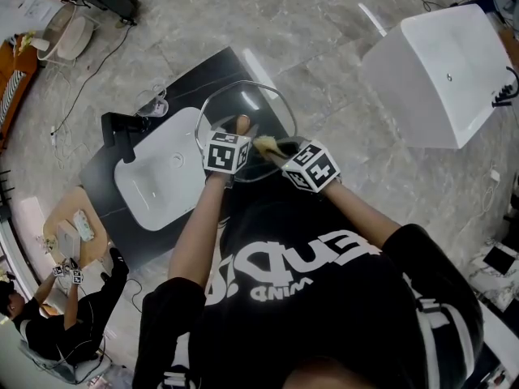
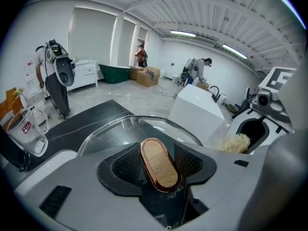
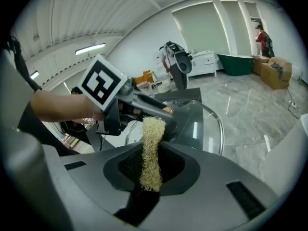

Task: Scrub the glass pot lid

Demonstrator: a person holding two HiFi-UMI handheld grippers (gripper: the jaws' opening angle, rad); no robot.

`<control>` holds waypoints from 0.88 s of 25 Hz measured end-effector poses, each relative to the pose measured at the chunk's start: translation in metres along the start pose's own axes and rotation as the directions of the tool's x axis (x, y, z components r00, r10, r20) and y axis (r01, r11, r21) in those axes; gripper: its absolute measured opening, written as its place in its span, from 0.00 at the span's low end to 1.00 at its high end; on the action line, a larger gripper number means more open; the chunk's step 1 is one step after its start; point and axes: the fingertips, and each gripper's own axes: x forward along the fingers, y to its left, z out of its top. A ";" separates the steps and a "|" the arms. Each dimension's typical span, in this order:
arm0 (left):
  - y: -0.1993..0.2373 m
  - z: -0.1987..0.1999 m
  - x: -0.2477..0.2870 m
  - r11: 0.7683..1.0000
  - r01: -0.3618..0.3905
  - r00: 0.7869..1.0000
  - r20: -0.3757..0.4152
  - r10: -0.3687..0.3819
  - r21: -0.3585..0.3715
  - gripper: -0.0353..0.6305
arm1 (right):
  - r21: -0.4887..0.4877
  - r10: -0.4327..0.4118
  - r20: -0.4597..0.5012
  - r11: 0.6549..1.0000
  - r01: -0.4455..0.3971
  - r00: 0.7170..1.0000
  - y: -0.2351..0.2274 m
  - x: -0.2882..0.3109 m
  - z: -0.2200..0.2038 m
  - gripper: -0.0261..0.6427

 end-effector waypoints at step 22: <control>0.000 0.003 0.001 1.000 -0.016 1.000 0.007 0.016 -0.010 0.38 | -0.202 0.036 -0.137 0.977 -0.063 0.990 0.036 0.063 -0.014 0.11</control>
